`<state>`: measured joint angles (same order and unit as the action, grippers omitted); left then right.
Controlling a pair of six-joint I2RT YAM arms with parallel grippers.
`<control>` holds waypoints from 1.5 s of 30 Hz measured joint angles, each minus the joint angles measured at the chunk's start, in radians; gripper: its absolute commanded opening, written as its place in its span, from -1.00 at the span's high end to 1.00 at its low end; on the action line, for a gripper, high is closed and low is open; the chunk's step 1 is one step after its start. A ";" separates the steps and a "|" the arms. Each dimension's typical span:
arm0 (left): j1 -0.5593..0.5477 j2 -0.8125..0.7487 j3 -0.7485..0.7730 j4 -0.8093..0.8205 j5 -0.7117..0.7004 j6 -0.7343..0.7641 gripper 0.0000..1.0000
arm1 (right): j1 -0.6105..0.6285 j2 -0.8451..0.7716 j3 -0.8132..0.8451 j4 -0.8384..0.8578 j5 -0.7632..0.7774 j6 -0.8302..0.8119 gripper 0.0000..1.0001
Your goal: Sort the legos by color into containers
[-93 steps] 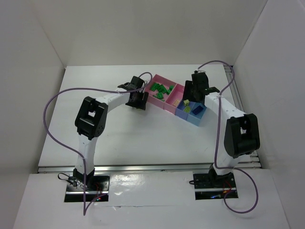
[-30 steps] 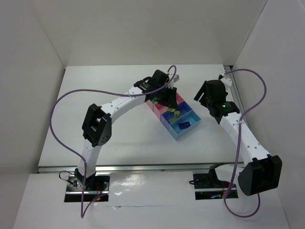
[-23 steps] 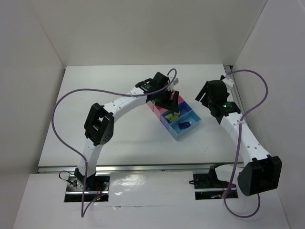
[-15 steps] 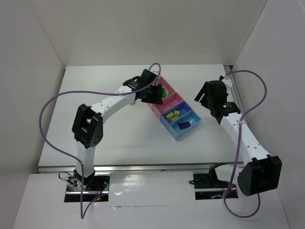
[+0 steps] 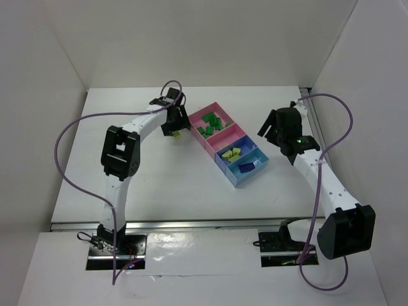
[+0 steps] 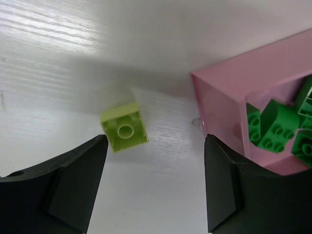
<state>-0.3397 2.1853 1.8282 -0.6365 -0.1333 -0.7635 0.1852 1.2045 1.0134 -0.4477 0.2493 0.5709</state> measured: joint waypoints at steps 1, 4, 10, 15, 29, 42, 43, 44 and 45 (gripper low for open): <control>-0.004 0.029 0.028 -0.006 -0.008 -0.004 -0.61 | 0.000 0.001 0.000 0.000 -0.001 -0.003 -0.53; -0.016 0.062 0.055 -0.035 -0.031 -0.031 -0.54 | 0.000 0.004 0.000 0.001 -0.003 -0.013 -0.53; -0.010 0.066 0.062 -0.074 -0.080 -0.082 -0.46 | 0.000 0.029 0.000 0.005 -0.012 -0.023 -0.53; -0.005 0.104 0.074 -0.081 -0.095 -0.105 -0.30 | 0.000 0.048 0.000 0.006 -0.026 -0.026 -0.53; -0.010 0.033 -0.013 -0.060 -0.072 -0.063 0.64 | 0.000 0.077 -0.008 0.008 -0.031 -0.029 -0.53; -0.336 -0.177 0.072 -0.036 0.057 0.166 0.64 | -0.005 0.037 -0.041 0.010 -0.018 -0.024 -0.56; -0.365 -0.160 0.098 -0.033 0.076 0.172 0.64 | -0.005 0.028 -0.041 0.008 -0.012 -0.022 -0.56; -0.386 -0.140 0.123 -0.032 0.094 0.180 0.64 | -0.006 0.020 -0.041 0.006 -0.005 -0.020 -0.56; -0.405 -0.119 0.145 -0.028 0.120 0.182 0.61 | -0.006 0.012 -0.041 0.005 0.003 -0.020 -0.56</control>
<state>-0.7448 2.0663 1.9732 -0.6647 -0.0135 -0.5812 0.1795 1.2163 0.9722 -0.4427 0.2523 0.5510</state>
